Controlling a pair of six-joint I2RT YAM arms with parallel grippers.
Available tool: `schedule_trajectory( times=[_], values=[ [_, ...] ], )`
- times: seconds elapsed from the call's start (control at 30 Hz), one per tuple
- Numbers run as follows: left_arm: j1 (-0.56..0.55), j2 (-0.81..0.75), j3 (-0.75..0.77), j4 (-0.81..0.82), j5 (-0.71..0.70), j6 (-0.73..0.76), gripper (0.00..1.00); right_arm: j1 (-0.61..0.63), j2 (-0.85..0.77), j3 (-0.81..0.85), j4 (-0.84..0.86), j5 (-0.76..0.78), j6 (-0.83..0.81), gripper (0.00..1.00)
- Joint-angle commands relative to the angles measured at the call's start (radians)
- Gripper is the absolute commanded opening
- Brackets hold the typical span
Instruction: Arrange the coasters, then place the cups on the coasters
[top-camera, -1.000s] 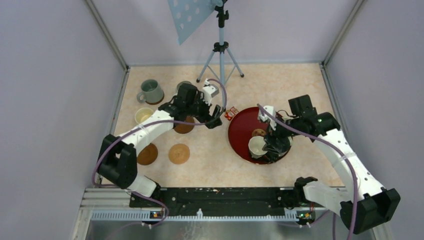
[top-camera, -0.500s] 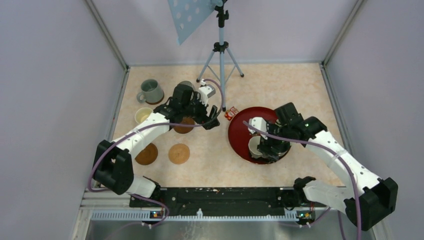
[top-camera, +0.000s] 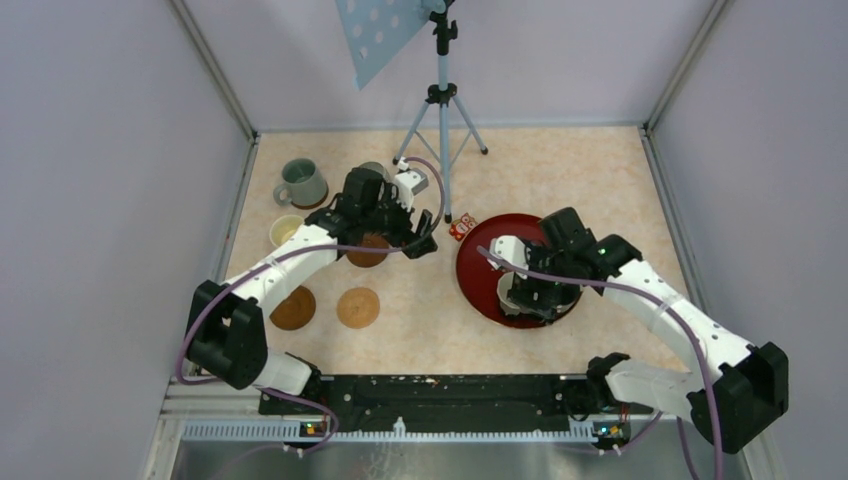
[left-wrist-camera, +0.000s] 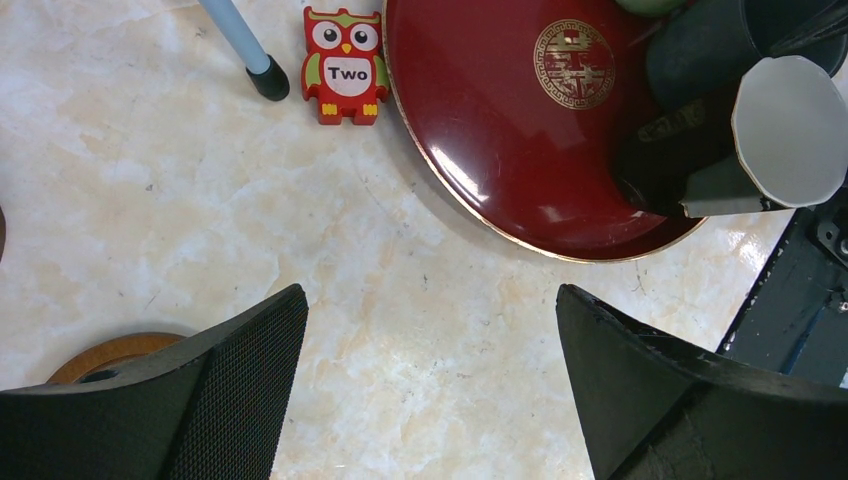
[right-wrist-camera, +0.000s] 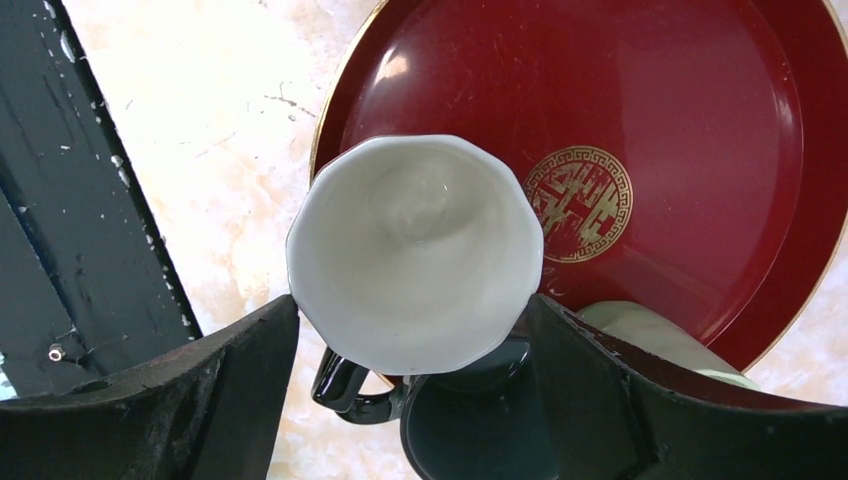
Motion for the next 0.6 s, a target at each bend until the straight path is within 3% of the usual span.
schedule_trajectory(
  times=[0.0,0.57],
  values=[
    [0.011,-0.033,-0.009,0.01,0.027,-0.003,0.99,0.03,0.023,-0.021,0.048,0.033,0.021,0.82],
    [0.021,-0.039,-0.024,0.017,0.028,-0.008,0.99,0.057,0.054,-0.028,0.12,0.106,0.119,0.77]
  ],
)
